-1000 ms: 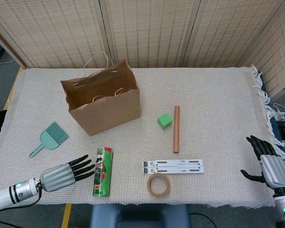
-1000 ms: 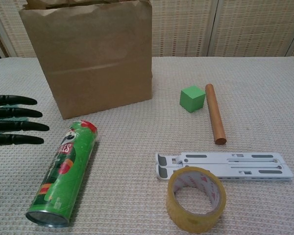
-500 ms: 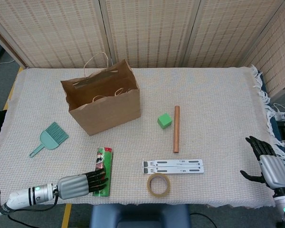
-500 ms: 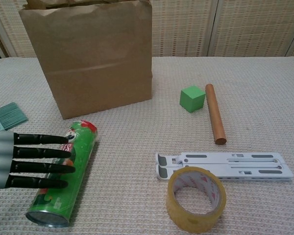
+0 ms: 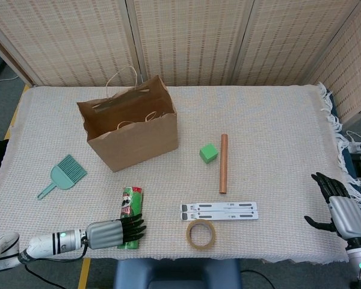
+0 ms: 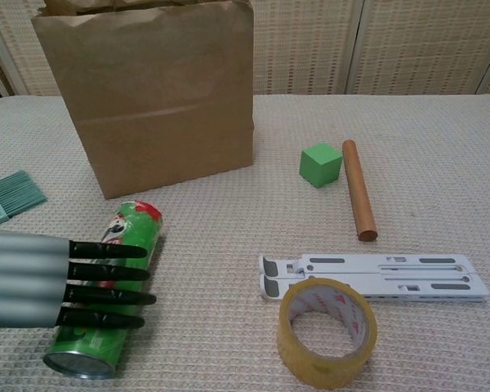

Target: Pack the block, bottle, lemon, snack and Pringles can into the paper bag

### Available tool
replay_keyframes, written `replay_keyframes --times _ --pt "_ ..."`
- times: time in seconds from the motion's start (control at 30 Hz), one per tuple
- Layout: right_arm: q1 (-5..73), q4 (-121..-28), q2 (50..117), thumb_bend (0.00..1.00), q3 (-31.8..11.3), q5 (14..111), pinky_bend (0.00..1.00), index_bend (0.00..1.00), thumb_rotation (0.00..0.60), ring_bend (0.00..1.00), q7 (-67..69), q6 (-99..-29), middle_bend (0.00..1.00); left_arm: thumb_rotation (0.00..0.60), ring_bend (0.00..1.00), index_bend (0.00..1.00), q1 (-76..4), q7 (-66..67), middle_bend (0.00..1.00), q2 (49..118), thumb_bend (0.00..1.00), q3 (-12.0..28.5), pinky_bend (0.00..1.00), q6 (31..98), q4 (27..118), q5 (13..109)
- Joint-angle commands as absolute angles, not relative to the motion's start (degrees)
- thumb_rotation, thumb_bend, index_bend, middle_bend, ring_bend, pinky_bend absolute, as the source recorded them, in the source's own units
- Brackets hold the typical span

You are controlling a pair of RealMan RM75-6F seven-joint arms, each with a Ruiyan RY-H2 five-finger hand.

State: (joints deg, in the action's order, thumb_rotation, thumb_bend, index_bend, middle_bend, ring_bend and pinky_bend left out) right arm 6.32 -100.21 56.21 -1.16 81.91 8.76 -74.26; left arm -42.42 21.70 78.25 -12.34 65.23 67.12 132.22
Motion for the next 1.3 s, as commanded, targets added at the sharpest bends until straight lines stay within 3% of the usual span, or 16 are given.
replay_keyframes --times 0.03,0.2,0.33,0.43,0.53,0.6,0.77,1.0,1.2,1.3 --pt "6.34 -100.22 56.18 0.09 -1.18 81.87 0.05 0.00 0.600 0.00 8.86 -74.20 0.00 0.600 0.00 0.00 -43.01 21.57 0.00 79.56 0.37 -12.60 0.02 64.08 65.32 131.22" --pt "6.44 -100.34 56.06 0.09 -1.20 81.67 0.05 0.00 0.600 0.00 8.93 -73.93 0.00 0.600 0.00 0.00 -43.52 22.10 0.00 80.87 0.37 -14.09 0.04 63.56 63.52 131.34" --pt "6.43 -100.41 56.03 0.09 -1.22 81.55 0.05 0.00 0.600 0.00 8.95 -73.90 0.00 0.600 0.01 0.08 -44.23 20.41 0.02 81.56 0.41 -15.87 0.19 66.06 62.00 132.76" --pt "6.48 -100.50 56.08 0.09 -1.27 81.41 0.05 0.00 0.600 0.00 8.79 -73.82 0.00 0.600 0.20 0.27 -45.08 17.95 0.21 81.82 0.49 -17.30 0.41 68.58 60.89 134.01" --pt "6.45 -100.56 56.10 0.09 -1.31 81.30 0.05 0.00 0.600 0.00 8.68 -73.88 0.00 0.600 0.48 0.48 -45.98 15.99 0.51 81.81 0.57 -18.79 0.66 70.29 60.00 135.22" --pt "6.43 -100.56 56.11 0.09 -1.34 81.23 0.05 0.00 0.600 0.00 8.68 -73.93 0.00 0.600 0.57 0.57 -46.35 15.12 0.62 81.56 0.61 -19.68 0.74 71.00 59.65 135.66" --pt "6.36 -100.56 56.11 0.10 -1.35 81.30 0.05 0.00 0.600 0.00 8.74 -74.08 0.00 0.600 0.64 0.65 -45.88 15.68 0.70 79.35 0.64 -20.10 0.80 72.66 60.80 134.51" --pt "6.24 -100.46 56.09 0.10 -1.39 81.42 0.05 0.00 0.600 0.00 8.99 -74.36 0.00 0.600 0.65 0.66 -41.67 17.32 0.70 71.43 0.64 -17.22 0.80 77.69 62.89 126.71" --pt "6.18 -100.39 56.22 0.10 -1.41 81.43 0.05 0.00 0.600 0.00 8.70 -74.55 0.00 0.600 0.65 0.66 -35.56 15.42 0.70 63.96 0.64 -11.64 0.80 84.16 61.16 114.68" --pt "6.14 -100.34 56.43 0.10 -1.46 81.35 0.05 0.00 0.600 0.00 8.28 -74.69 0.00 0.600 0.65 0.66 -31.65 11.90 0.71 62.76 0.64 -6.38 0.80 87.39 60.18 104.95"
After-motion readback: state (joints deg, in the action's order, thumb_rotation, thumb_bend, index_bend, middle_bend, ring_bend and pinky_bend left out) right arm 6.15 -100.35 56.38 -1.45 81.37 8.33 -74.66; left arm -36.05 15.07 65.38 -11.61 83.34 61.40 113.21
